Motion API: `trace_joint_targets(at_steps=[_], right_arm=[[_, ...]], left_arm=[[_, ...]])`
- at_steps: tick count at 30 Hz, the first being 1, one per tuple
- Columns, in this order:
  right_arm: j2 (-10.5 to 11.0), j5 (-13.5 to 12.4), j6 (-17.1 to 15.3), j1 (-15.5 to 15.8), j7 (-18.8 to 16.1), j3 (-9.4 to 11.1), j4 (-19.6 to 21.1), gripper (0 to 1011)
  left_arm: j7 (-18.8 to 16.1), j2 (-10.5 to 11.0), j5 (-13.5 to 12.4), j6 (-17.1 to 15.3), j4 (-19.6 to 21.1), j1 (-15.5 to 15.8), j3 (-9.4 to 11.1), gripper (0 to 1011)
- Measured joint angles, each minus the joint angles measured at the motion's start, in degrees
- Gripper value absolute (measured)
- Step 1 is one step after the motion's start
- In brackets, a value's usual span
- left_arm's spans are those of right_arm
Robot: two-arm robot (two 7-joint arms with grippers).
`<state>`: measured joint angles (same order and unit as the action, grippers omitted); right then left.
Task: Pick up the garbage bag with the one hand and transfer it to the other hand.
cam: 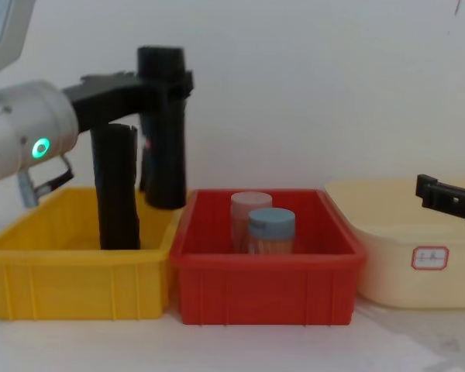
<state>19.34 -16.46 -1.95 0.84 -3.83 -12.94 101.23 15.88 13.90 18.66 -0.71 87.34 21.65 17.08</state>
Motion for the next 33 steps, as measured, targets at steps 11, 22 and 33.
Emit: trace_joint_targets(at_steps=[11, 22, 33], right_arm=[[0.00, 0.00, 0.00, 0.00, 0.00, 0.00, 0.00, 1001], [0.00, 0.00, 0.00, 0.00, 0.00, 0.00, 0.00, 1001], [0.00, 0.00, 0.00, 0.00, 0.00, 0.00, 0.00, 1001]], left_arm=[[5.61, -1.54, 0.75, 1.38, -0.55, 5.09, 3.61, 555], [11.82, -4.86, 3.64, 5.07, -5.86, 9.61, 6.80, 554], [15.67, -7.85, 6.43, 8.38, -10.53, 11.71, 8.80, 554]])
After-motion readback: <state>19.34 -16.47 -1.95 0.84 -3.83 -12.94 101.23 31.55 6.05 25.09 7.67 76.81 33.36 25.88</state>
